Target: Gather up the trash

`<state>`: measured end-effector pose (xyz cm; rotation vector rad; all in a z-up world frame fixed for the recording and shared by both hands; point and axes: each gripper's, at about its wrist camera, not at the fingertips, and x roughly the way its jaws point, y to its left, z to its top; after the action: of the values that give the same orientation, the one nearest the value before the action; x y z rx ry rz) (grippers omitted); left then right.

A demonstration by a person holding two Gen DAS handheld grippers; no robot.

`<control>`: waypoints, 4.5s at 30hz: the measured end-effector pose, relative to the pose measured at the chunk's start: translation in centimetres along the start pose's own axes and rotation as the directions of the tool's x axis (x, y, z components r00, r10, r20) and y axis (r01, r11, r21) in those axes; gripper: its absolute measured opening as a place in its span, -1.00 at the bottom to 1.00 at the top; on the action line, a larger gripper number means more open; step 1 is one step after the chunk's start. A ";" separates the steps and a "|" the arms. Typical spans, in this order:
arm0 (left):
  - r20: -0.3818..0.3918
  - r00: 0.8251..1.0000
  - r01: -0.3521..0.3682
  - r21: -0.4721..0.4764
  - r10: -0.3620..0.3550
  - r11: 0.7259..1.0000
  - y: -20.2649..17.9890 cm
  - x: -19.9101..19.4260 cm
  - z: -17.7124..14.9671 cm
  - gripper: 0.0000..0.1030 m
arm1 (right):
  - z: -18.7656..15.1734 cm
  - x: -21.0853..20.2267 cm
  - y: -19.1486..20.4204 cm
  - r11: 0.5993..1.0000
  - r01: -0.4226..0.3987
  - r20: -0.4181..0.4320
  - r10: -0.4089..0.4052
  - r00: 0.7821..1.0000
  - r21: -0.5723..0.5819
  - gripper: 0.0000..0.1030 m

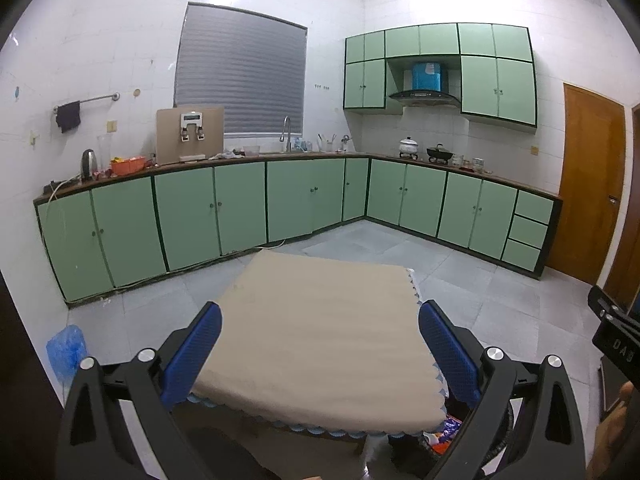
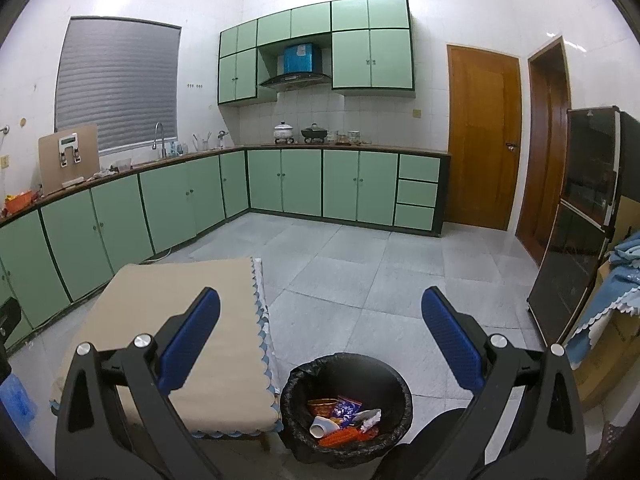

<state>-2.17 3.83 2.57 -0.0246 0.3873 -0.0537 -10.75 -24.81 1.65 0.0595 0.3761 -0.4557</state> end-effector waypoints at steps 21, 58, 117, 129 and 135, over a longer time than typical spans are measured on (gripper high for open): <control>-0.005 0.999 -0.045 0.053 0.045 0.998 -1.6 0.5 -0.8 0.88 | -0.5 1.0 0.1 1.000 0.003 -0.027 -0.003 1.000 0.008 0.90; 0.012 0.999 -0.053 0.066 0.052 0.996 -2.1 0.0 -0.6 0.88 | -1.1 1.2 -1.5 0.999 0.030 -0.017 -0.029 0.999 0.034 0.90; 0.014 0.999 -0.051 0.070 0.050 0.996 -3.1 0.1 -0.5 0.88 | -1.4 1.0 -1.7 0.999 0.033 -0.025 -0.032 0.999 0.035 0.90; 0.012 0.999 -0.051 0.069 0.050 0.996 -3.2 0.1 -0.5 0.88 | -1.8 1.3 -1.9 0.999 0.033 -0.036 -0.032 0.999 0.039 0.90; 0.006 0.999 -0.050 0.074 0.050 0.996 -2.9 0.5 -0.8 0.88 | -2.0 1.7 -1.7 0.999 0.034 -0.043 -0.032 0.999 0.035 0.90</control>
<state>-2.12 0.88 1.76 0.0578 0.3817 -0.0186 -10.79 -26.76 -0.74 0.0979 0.4109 -0.4946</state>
